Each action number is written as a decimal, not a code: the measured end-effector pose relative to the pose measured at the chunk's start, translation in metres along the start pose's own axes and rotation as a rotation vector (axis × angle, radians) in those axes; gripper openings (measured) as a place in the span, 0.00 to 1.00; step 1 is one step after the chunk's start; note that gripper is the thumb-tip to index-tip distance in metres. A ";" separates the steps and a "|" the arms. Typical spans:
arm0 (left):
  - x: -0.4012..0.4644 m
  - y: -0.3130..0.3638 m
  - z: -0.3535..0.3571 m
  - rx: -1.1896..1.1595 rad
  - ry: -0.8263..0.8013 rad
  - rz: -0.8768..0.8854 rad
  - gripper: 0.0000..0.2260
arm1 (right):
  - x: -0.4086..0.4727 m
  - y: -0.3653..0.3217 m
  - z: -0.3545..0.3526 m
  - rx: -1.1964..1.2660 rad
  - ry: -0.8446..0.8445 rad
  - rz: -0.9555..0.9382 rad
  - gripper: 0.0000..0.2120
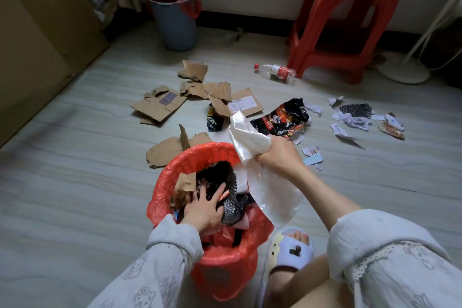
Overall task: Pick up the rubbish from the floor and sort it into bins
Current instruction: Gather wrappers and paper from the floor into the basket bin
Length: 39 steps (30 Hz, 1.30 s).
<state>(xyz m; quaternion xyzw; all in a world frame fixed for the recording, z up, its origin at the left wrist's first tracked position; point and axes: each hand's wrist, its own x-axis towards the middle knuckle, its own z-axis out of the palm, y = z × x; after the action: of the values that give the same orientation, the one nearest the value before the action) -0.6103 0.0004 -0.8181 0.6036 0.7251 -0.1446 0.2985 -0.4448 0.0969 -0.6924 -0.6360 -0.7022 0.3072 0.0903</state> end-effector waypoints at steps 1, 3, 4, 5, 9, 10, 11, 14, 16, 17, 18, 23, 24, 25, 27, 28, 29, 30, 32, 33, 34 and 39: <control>0.002 0.001 0.001 0.000 -0.026 -0.007 0.26 | 0.001 0.000 0.002 -0.004 -0.009 0.002 0.11; 0.005 0.000 -0.001 0.003 -0.073 -0.019 0.27 | 0.002 0.000 0.006 -0.010 -0.021 0.001 0.16; 0.006 0.000 -0.003 0.010 -0.091 -0.024 0.27 | 0.002 0.000 0.007 -0.016 -0.021 -0.004 0.19; 0.006 0.001 -0.005 0.016 -0.108 -0.027 0.27 | 0.001 0.001 0.007 -0.027 -0.019 -0.010 0.20; 0.002 0.005 -0.014 -0.008 -0.148 -0.013 0.27 | -0.006 0.005 0.007 -0.045 -0.008 -0.026 0.11; 0.000 0.005 -0.016 -0.022 -0.153 0.000 0.27 | -0.007 0.006 0.007 -0.039 -0.006 -0.026 0.10; -0.003 0.005 -0.019 -0.035 -0.166 0.019 0.28 | -0.008 0.006 0.007 -0.029 -0.006 -0.025 0.10; -0.017 0.004 -0.029 -0.055 -0.180 0.092 0.30 | -0.009 0.004 0.007 0.054 -0.002 -0.003 0.12; -0.028 0.004 -0.040 -0.109 -0.141 0.133 0.29 | -0.009 0.000 0.006 0.113 0.023 0.008 0.11; -0.032 0.003 -0.047 -0.165 -0.093 0.155 0.29 | -0.009 -0.002 0.006 0.121 0.035 0.015 0.11; -0.036 0.002 -0.054 -0.238 -0.016 0.180 0.28 | -0.008 -0.005 0.008 0.112 0.051 0.028 0.11; -0.050 -0.011 -0.085 -0.332 0.504 0.143 0.16 | -0.016 -0.026 0.043 0.125 0.094 0.112 0.14; -0.054 -0.014 -0.089 -0.330 0.598 0.097 0.14 | -0.019 -0.030 0.053 0.100 0.089 0.098 0.16; -0.056 -0.017 -0.093 -0.359 0.689 0.058 0.12 | -0.022 -0.032 0.063 0.060 0.080 0.078 0.18; -0.056 -0.026 -0.095 -0.450 0.836 0.029 0.10 | -0.027 -0.033 0.079 -0.016 0.054 0.009 0.20; -0.054 -0.032 -0.095 -0.435 0.883 0.059 0.13 | -0.027 -0.033 0.087 -0.054 0.035 -0.027 0.21; -0.051 -0.037 -0.092 -0.372 0.885 0.115 0.16 | -0.026 -0.031 0.094 -0.086 0.019 -0.050 0.21; -0.048 -0.040 -0.088 -0.300 0.835 0.175 0.19 | -0.025 -0.030 0.100 -0.107 0.015 -0.068 0.21; -0.041 -0.042 -0.073 -0.216 0.625 0.235 0.24 | -0.019 -0.025 0.109 -0.153 -0.003 -0.103 0.23; -0.038 -0.041 -0.064 -0.190 0.518 0.225 0.26 | -0.018 -0.024 0.112 -0.200 -0.025 -0.129 0.25; -0.036 -0.040 -0.058 -0.141 0.436 0.198 0.30 | -0.017 -0.021 0.117 -0.255 -0.030 -0.176 0.27; -0.024 -0.036 -0.029 0.237 0.371 0.111 0.35 | -0.019 -0.001 0.135 -0.438 -0.040 -0.203 0.46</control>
<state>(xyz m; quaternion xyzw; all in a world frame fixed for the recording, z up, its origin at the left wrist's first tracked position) -0.6502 -0.0102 -0.7862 0.6895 0.7112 -0.0986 0.0946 -0.5119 0.0363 -0.7944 -0.5604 -0.8139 0.1495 -0.0334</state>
